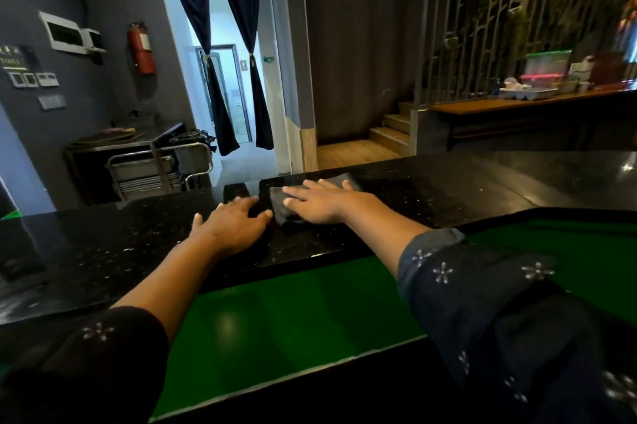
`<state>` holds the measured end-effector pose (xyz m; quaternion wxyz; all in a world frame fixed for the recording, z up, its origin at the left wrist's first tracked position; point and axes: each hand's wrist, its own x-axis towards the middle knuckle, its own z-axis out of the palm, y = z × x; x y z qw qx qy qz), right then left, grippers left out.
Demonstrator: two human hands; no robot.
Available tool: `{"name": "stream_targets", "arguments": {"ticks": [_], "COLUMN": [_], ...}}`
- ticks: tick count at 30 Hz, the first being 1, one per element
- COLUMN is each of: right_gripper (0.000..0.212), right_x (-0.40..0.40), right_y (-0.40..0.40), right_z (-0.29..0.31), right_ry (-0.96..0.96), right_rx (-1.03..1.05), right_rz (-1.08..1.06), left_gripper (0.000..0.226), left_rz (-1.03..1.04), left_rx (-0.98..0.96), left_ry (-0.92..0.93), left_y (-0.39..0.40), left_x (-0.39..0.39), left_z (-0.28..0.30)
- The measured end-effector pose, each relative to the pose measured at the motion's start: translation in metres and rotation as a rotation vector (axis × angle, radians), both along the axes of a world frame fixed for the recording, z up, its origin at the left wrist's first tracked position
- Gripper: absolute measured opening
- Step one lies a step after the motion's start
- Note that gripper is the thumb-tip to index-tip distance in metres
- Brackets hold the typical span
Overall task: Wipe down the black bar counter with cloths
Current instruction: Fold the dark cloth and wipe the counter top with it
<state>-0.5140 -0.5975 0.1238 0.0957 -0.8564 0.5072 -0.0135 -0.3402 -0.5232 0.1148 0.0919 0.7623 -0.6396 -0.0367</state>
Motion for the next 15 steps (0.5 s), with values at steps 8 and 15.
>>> {"name": "stream_targets", "arguments": {"ticks": [8, 15], "right_gripper": [0.059, 0.061], "right_x": [-0.103, -0.13], "right_y": [-0.103, -0.124], "right_z": [0.006, 0.005], "right_ry": [0.039, 0.02], "right_rx": [0.014, 0.055], "right_rz": [-0.256, -0.419], "left_gripper": [0.068, 0.067], "left_rz": [-0.033, -0.023], "left_rx": [0.051, 0.048], "left_ry": [-0.083, -0.132], "left_y": [-0.005, -0.013], "left_x": [-0.004, -0.005], "left_z": [-0.01, -0.01]}}
